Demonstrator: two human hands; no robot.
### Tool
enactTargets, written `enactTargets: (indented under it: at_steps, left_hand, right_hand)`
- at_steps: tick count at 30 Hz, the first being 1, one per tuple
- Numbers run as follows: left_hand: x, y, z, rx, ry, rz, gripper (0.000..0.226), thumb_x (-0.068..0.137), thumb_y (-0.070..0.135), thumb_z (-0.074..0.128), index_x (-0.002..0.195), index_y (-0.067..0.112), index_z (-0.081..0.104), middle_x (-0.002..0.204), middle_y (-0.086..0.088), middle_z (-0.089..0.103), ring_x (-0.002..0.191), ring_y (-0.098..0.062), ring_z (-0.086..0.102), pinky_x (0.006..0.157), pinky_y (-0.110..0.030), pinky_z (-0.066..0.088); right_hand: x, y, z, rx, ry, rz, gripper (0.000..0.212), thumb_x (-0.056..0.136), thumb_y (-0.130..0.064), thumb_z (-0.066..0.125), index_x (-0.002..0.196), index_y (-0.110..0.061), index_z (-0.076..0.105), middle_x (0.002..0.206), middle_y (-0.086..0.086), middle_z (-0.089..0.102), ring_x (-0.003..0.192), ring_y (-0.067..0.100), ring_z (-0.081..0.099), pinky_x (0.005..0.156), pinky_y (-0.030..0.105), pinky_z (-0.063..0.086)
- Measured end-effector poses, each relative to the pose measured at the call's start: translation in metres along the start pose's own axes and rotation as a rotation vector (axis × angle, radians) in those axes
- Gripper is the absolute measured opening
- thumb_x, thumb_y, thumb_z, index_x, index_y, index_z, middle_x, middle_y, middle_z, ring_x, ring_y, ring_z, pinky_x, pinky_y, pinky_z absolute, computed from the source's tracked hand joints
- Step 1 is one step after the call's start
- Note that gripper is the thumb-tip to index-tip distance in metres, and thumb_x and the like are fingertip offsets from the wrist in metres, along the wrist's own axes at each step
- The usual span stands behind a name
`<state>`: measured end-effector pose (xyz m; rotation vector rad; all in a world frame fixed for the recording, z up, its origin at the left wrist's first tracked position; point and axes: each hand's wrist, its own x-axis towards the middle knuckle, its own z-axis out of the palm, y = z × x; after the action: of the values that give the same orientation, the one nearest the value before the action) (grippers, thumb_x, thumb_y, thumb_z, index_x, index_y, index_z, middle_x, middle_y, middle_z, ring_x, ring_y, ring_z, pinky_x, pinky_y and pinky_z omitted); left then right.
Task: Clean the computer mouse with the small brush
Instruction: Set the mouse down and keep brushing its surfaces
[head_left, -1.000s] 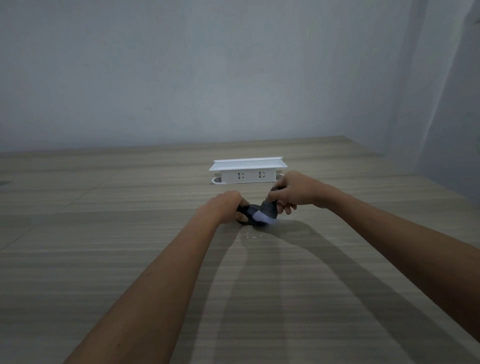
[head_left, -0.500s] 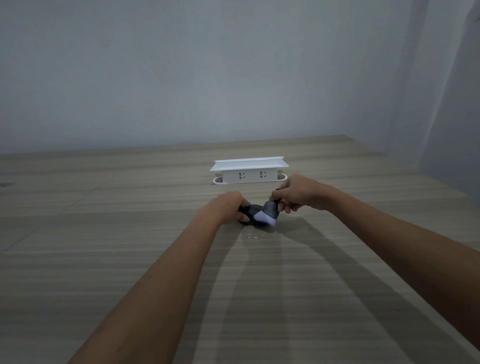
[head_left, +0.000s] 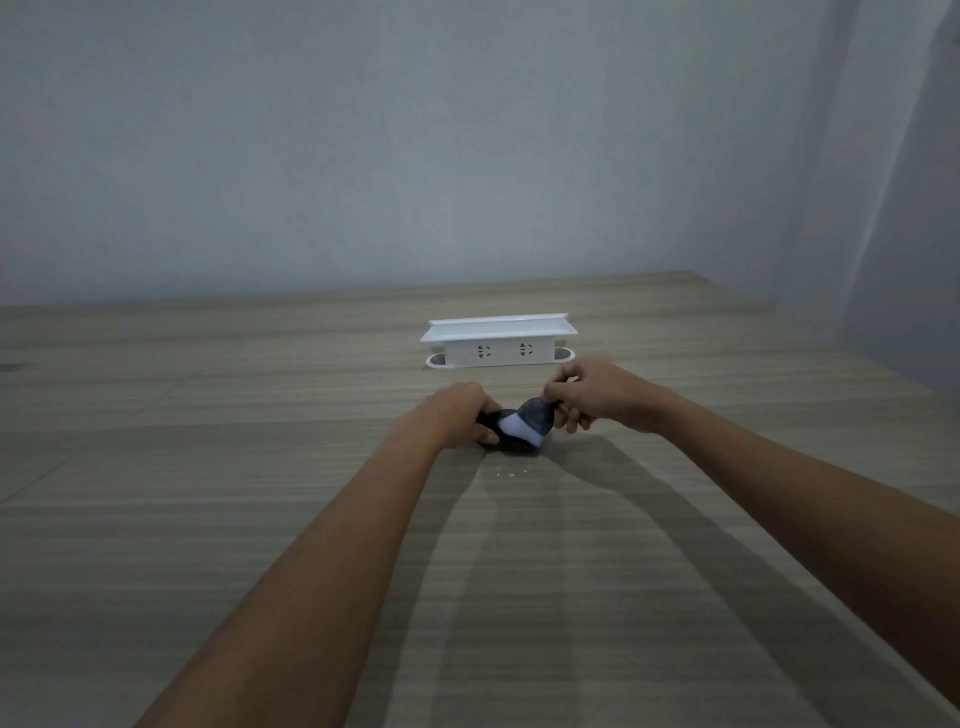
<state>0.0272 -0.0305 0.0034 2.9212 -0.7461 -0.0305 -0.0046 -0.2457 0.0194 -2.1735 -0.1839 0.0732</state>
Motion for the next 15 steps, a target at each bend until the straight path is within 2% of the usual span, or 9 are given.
enactTargets:
  at_steps: [6,10,13,15]
  left_hand:
    - [0.001,0.001,0.0,-0.012,-0.009,-0.007,0.032,0.088,0.026,0.07,0.118,0.016,0.069,0.106,-0.012,0.063,0.099,-0.03,0.06,0.087,-0.039,0.049]
    - [0.0,0.0,0.0,-0.016,-0.005,-0.002,0.032,0.088,0.026,0.07,0.118,0.016,0.07,0.098,-0.008,0.061,0.091,-0.026,0.058,0.079,-0.034,0.046]
    - [0.0,0.0,0.0,-0.016,0.001,0.002,0.035,0.087,0.026,0.071,0.12,0.016,0.068,0.102,-0.009,0.063,0.097,-0.028,0.06,0.083,-0.037,0.048]
    - [-0.001,0.0,0.0,-0.027,0.005,0.002,0.034,0.087,0.026,0.071,0.12,0.016,0.069,0.1,-0.008,0.062,0.098,-0.029,0.06,0.086,-0.037,0.048]
  right_hand:
    - [0.002,0.002,-0.003,-0.148,0.154,-0.069,0.01,0.093,-0.013,0.057,0.093,-0.006,0.063,0.067,0.007,0.072,0.049,0.011,0.065,0.046,0.023,0.047]
    - [-0.001,-0.005,-0.001,-0.085,0.094,-0.078,0.014,0.09,-0.014,0.06,0.093,-0.001,0.065,0.063,0.008,0.071,0.048,0.015,0.063,0.047,0.025,0.047]
    - [-0.003,-0.007,0.002,-0.118,0.039,-0.065,0.011,0.089,-0.013,0.06,0.088,-0.003,0.066,0.062,0.008,0.07,0.047,0.016,0.061,0.048,0.026,0.046]
    - [0.0,-0.003,0.002,-0.167,0.082,-0.076,0.01,0.091,-0.013,0.059,0.089,-0.006,0.066,0.064,0.008,0.071,0.049,0.015,0.064,0.048,0.025,0.048]
